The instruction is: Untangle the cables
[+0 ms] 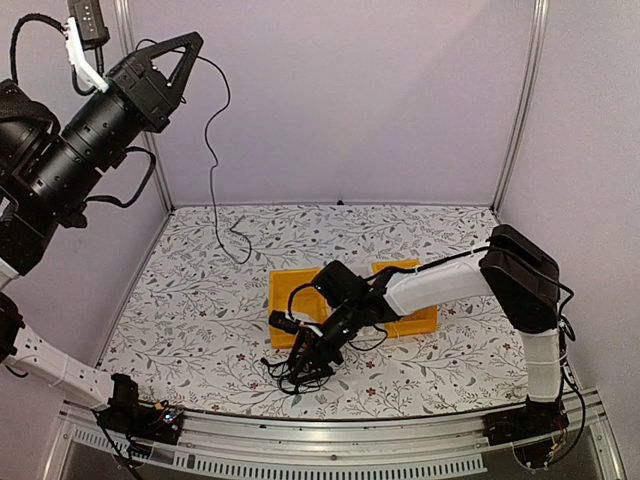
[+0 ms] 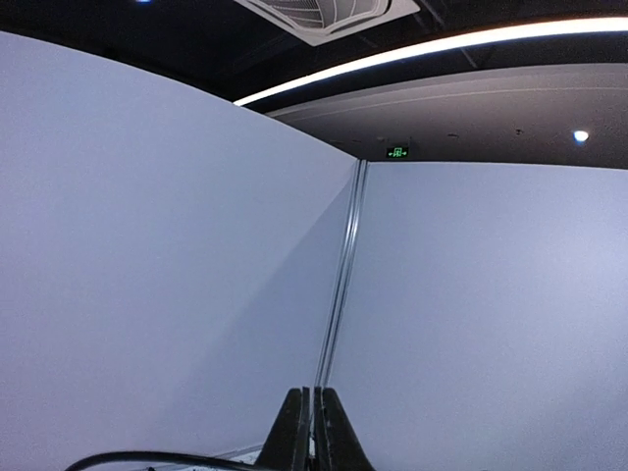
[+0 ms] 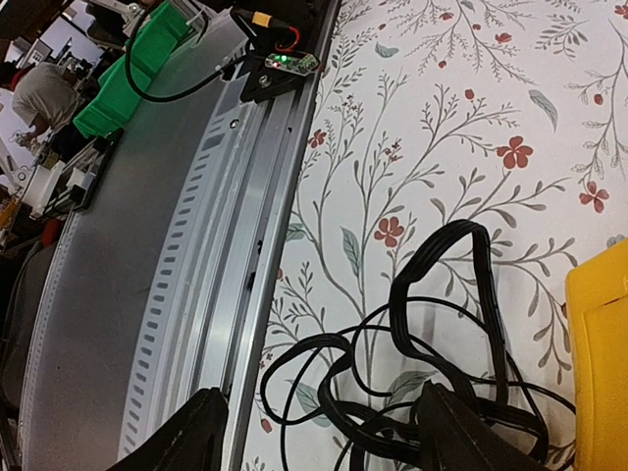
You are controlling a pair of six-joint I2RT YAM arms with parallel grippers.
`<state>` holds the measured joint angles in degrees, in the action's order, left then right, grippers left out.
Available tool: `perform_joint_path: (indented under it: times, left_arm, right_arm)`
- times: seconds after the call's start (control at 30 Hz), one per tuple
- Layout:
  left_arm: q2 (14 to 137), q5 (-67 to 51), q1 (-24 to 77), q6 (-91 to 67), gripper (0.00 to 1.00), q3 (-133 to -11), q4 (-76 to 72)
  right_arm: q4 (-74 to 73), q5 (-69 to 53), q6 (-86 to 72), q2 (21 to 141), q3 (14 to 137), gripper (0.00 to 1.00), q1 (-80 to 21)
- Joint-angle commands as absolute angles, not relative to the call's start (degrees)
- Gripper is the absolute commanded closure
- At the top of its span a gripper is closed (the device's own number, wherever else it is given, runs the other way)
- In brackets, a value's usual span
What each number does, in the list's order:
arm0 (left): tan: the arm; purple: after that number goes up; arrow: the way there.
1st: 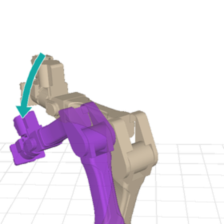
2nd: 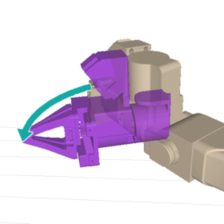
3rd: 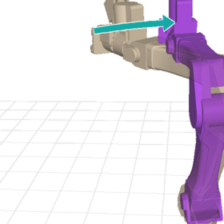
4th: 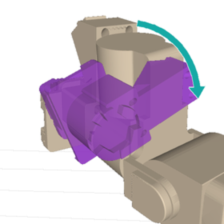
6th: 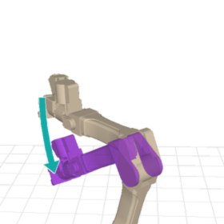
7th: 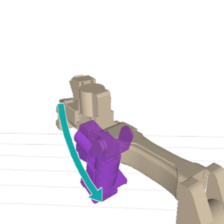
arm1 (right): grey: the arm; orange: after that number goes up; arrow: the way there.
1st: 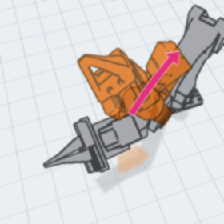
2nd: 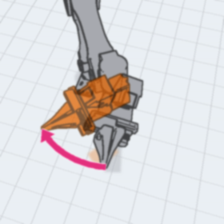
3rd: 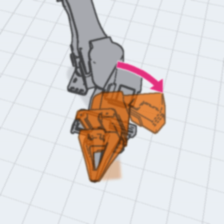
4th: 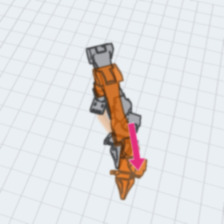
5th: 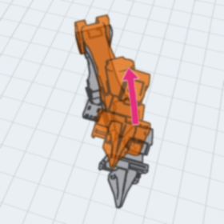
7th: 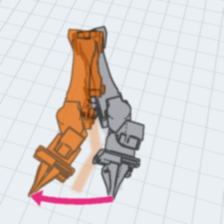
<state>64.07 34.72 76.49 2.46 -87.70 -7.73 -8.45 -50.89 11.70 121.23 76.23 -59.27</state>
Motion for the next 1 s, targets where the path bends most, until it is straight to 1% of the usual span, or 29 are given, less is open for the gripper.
perform_joint_path:
  times: [0.0, 0.17, 0.27, 0.3, 0.4, 0.5, 0.63, 0.73, 0.83, 0.97]
  left_arm:
    - [64.1, 37.3, 76.1, 4.1, 1.0, -86.2, -8.2]
    - [63.5, 39.4, 76.1, 4.7, 1.0, -83.3, -9.2]
    - [63.5, 40.3, 76.0, 5.4, 1.0, -81.5, -10.6]
    - [63.5, 40.5, 75.9, 5.4, 1.0, -81.1, -10.9]
    - [64.1, 40.7, 75.5, 5.8, 1.0, -80.1, -11.8]
    - [65.0, 40.4, 74.7, 6.2, 1.0, -78.9, -12.9]
    - [66.5, 39.0, 72.3, 6.1, 1.0, -77.5, -14.0]
    - [67.9, 37.0, 69.8, 4.8, 1.0, -77.4, -13.9]
    - [69.7, 34.6, 67.5, 3.6, 1.0, -77.7, -13.9]
    - [71.6, 32.2, 64.8, 2.1, 1.0, -77.3, -14.0]
  right_arm:
    - [-14.7, -48.1, 18.8, 112.7, 76.0, 0.28, -58.1]
    - [-19.4, -47.7, 24.2, 101.9, 75.2, 0.23, -55.6]
    - [-21.6, -47.3, 27.0, 95.3, 74.3, 0.17, -54.6]
    - [-22.9, -47.4, 28.0, 94.0, 74.3, 0.16, -54.0]
    - [-27.6, -47.5, 30.9, 91.2, 75.6, 0.16, -51.7]
    - [-28.2, -48.7, 32.7, 89.2, 74.0, 0.16, -47.3]
    - [-27.0, -50.1, 33.9, 85.1, 70.8, 0.16, -40.8]
    - [-25.3, -46.5, 37.4, 81.4, 67.3, 0.15, -36.7]
    - [-22.8, -48.8, 37.2, 79.0, 64.2, 0.15, -31.5]
    - [-20.7, -50.4, 36.2, 77.6, 61.7, 0.14, -27.6]
